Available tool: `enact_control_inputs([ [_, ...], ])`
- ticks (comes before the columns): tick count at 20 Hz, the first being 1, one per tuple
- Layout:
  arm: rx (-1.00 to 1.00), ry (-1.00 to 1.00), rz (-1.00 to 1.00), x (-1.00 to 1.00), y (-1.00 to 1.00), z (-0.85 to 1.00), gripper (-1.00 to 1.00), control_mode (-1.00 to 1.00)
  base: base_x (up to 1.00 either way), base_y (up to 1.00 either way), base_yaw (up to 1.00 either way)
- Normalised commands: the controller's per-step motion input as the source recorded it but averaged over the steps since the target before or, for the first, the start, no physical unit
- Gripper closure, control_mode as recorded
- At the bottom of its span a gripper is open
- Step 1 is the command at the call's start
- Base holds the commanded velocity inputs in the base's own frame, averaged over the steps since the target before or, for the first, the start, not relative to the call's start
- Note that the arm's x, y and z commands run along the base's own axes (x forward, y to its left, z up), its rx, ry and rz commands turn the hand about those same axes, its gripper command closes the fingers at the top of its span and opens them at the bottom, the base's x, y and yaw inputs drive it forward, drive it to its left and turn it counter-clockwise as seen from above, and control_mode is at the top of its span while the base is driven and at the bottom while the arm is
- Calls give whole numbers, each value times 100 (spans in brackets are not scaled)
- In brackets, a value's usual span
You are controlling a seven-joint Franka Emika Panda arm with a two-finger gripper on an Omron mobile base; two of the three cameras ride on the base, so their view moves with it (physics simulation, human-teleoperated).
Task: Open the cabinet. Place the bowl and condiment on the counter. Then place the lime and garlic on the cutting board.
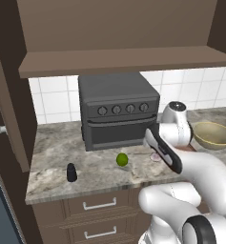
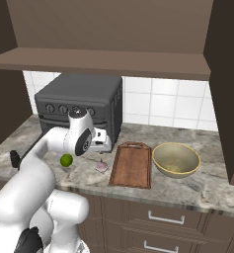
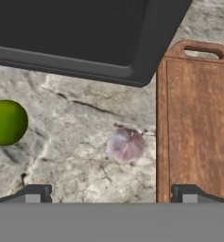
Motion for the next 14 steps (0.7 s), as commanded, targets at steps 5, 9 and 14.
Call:
enact_control_inputs([
  [5, -2, -6, 1, 26, 0, -33, -100, -100, 0, 0, 0],
  [9, -2, -4, 0, 26, -3, -29, -100, -100, 0, 0, 0],
  [14, 0, -2, 0, 28, -23, -22, -100, -100, 0, 0, 0],
])
